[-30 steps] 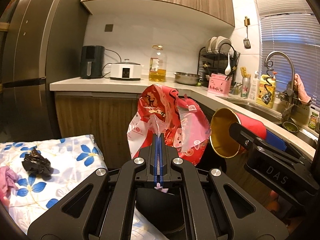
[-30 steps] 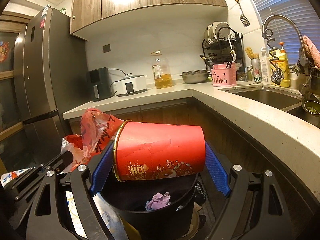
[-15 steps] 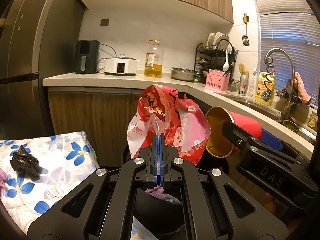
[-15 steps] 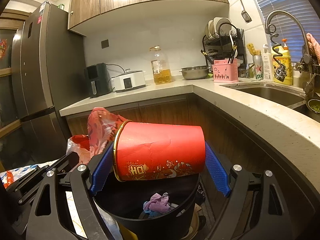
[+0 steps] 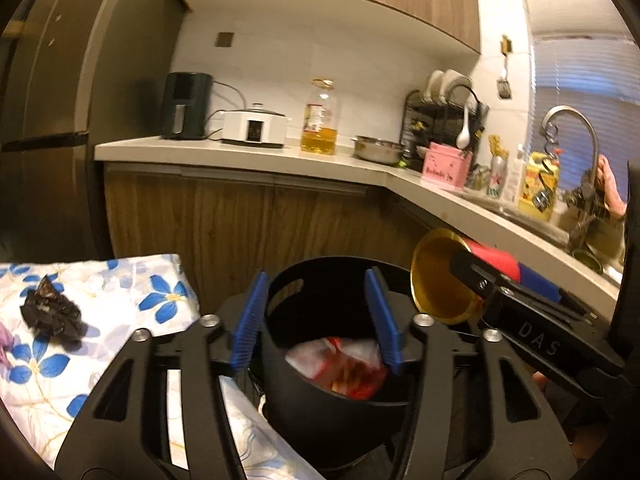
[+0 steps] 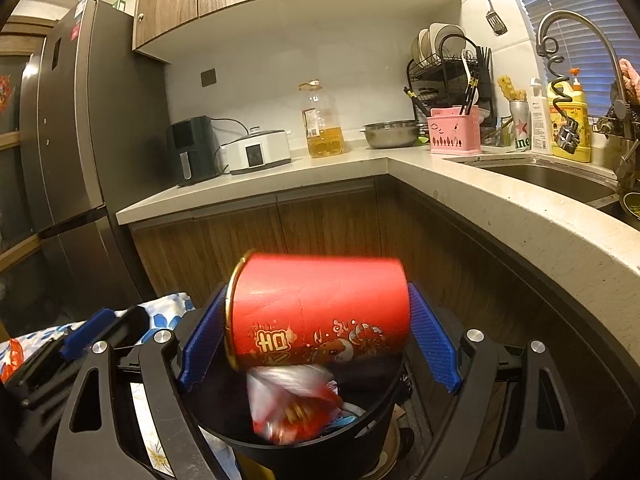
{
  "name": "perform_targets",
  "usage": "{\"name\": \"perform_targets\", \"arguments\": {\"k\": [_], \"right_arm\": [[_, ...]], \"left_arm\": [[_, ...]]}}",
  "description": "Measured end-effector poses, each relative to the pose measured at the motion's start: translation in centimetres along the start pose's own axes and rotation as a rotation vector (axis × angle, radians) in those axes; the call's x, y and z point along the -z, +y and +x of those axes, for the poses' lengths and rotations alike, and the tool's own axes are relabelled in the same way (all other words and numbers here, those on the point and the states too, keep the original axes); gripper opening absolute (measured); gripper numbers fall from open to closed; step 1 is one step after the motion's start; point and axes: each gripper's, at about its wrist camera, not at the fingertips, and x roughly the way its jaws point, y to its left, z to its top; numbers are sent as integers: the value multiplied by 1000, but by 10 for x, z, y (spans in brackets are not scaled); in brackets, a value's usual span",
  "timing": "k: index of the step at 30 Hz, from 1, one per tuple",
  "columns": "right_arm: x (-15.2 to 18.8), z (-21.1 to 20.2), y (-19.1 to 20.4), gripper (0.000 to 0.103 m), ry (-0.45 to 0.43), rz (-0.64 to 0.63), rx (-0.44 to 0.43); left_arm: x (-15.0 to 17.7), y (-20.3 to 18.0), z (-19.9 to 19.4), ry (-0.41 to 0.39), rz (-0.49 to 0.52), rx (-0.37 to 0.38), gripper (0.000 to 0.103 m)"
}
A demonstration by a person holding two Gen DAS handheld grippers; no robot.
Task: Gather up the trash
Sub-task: 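Carry bag and can over the black bin and open both tools to drop them, then move both open tools back from the bin to the table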
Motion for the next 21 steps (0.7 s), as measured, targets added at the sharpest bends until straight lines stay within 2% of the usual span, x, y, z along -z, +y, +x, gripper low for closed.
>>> {"name": "perform_targets", "arguments": {"k": [2,7,13,21], "right_arm": [[1,2,0,88,9,1,-5],[3,0,-2,88,16,14,-13],[8,-16,4,90,15,2,-32],[22,-46,18,93,15,-16,-58]], "left_arm": [[1,7,-4,-5,-19,-19,62],[5,26,-19,-5,-66,-83,79],[9,34,-45,-6,-65,-139,90],[21,41,-80,13,-41,-205,96]]}}
